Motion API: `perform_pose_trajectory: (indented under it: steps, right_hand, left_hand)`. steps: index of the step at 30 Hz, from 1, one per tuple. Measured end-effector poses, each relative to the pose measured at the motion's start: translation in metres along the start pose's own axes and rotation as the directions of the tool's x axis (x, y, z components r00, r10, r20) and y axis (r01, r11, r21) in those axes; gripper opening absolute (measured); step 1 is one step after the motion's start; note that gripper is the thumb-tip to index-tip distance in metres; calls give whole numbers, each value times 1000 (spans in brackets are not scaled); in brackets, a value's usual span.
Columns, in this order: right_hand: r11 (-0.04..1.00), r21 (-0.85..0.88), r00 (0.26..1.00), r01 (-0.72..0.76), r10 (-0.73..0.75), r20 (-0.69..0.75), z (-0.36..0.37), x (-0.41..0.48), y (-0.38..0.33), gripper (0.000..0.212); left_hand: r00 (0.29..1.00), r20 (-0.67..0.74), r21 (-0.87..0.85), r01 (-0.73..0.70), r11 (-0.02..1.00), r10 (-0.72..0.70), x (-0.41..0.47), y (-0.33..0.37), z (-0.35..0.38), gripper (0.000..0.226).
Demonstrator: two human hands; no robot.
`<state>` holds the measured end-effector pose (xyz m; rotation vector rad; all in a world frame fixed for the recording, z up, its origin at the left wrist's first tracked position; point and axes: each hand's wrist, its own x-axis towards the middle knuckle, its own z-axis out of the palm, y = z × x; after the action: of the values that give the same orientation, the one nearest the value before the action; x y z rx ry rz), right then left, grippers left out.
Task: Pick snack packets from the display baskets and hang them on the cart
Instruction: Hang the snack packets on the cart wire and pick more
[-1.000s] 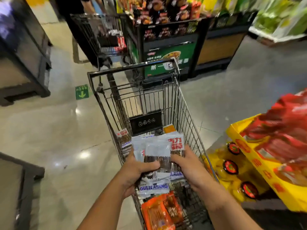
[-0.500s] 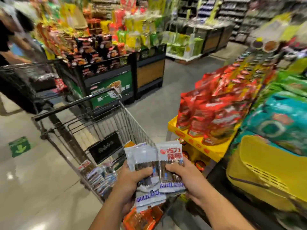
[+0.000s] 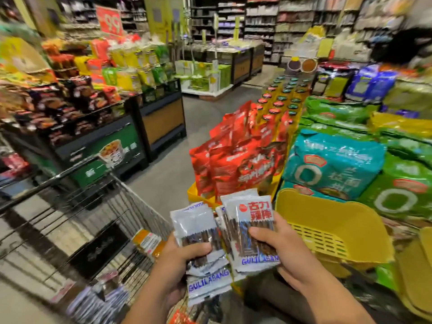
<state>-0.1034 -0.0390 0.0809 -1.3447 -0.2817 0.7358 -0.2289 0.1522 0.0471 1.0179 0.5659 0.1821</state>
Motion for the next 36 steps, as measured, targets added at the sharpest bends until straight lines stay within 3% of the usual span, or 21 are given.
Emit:
perform_pose_trajectory:
  steps: [5,9,12,17,20,25,28,36]
  right_hand:
    - [989,135,998,52,-48,-32,-65,12,-45,47]
    - [996,83,998,-28,33,-54,-100,32,-54,21]
    - [1000,1,998,-28,28,-55,-131,51,-58,43]
    - [997,-5,997,-74,74,-13,-173,67,-63,24]
    - [992,33,992,-124,124,-6,-189,78,-62,26]
    - [961,211,982,-179,188,-21,-183,92,-49,31]
    - [951,237,974,-199,218,-59,-177,100,-42,31]
    - [973,130,941,-190,219,-259,-160,114,-48,25]
  left_hand:
    - [999,16,-3,-39,999,39,45,-8,72,94]
    - [996,62,-17,-56,998,57,69,-19,136,85]
    - [997,-1,-12,-73,997,73,88,-28,167,80]
    - [992,-99,12,-81,997,82,112,-39,200,109]
    - [991,-103,6,-82,997,82,121,-43,208,108]
    - [996,-78,15,-48,999,49,130,-42,203,89]
    - [998,-55,20,-20,1000,21,141,-42,193,99]
    - [995,94,44,18,999,-22,171,-20,162,107]
